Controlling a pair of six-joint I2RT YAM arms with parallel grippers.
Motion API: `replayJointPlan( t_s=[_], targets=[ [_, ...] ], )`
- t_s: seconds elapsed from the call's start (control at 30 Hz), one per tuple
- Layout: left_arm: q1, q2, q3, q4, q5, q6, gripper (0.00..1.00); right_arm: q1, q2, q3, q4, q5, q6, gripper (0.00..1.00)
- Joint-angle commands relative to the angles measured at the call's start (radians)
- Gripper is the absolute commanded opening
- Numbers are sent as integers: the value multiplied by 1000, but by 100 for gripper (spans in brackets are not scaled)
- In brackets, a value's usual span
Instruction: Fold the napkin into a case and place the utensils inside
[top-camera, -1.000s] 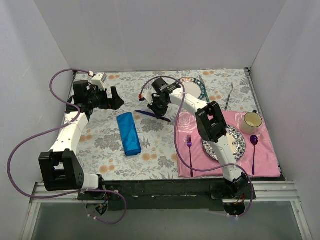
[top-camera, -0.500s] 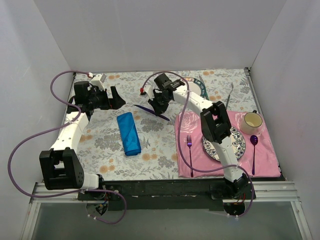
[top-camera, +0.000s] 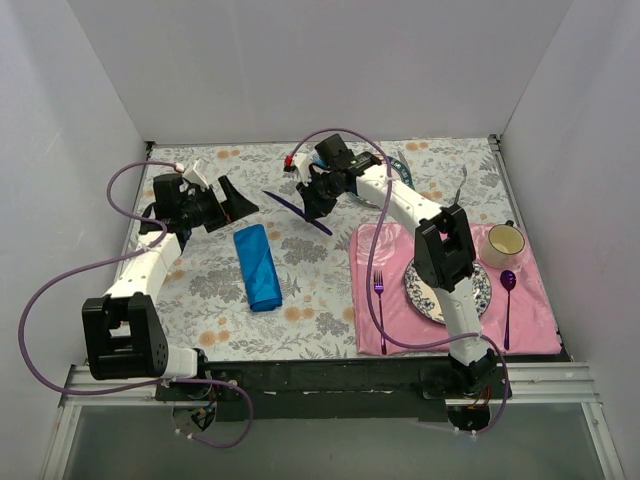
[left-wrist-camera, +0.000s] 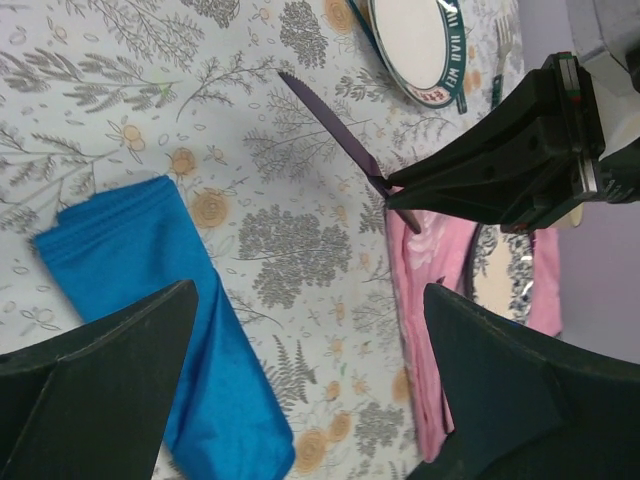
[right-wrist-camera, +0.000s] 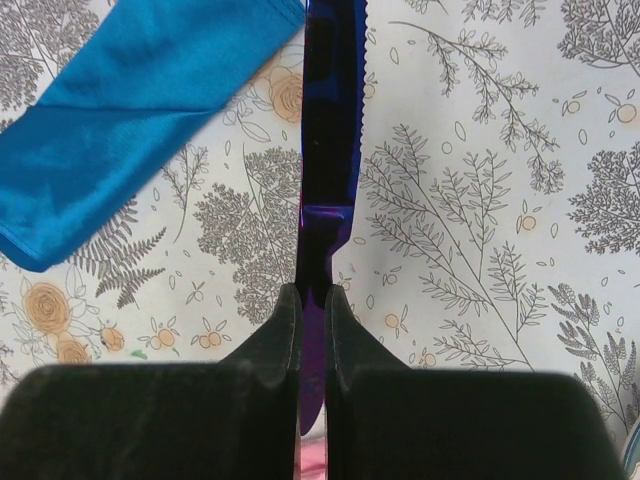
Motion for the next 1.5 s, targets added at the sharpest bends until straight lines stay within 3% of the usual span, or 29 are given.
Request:
replayJointPlan(
  t_s=[0.0, 0.33, 0.8, 1.03, 1.07, 1.1, 1.13, 1.23, 1.27, 1.3, 1.37, 1.4, 1.47],
  targets=[
    [2, -4, -11, 99, 17, -188, 94, 1, -72, 6, 56, -44, 59, 1],
    [-16, 86, 26, 128, -106, -372, 90, 48, -90, 12, 84, -72, 125, 1],
    [-19, 160, 38, 188, -143, -481, 79, 108, -84, 64, 70, -86, 153, 1],
    [-21, 183, 45, 194, -123, -517, 64, 130, -77, 98, 65, -73, 162, 1],
    [-20, 185, 41, 197, -109, -521, 59, 130, -72, 104, 67, -63, 162, 1],
    [-23, 185, 33, 205, -109, -523, 44, 133, -71, 104, 70, -54, 165, 1],
    [-33, 183, 26, 189, -121, -512, 36, 136, -68, 104, 72, -47, 160, 1],
    [-15, 149, -1, 153, -210, -477, 38, 131, -57, 109, 56, -43, 115, 2],
    [-6, 139, -5, 143, -221, -463, 39, 131, -60, 100, 53, -23, 93, 12],
    [22, 116, -14, 140, -212, -445, 40, 131, -54, 86, 41, -12, 71, 36],
    [48, 97, -4, 128, -202, -378, 50, 133, -10, 104, -18, 15, 28, 47],
    [74, 79, 7, 119, -190, -357, 52, 131, 8, 127, -34, 17, 15, 55],
    [95, 67, 16, 110, -173, -305, 53, 136, 46, 127, -40, 23, -4, 61]
  ],
)
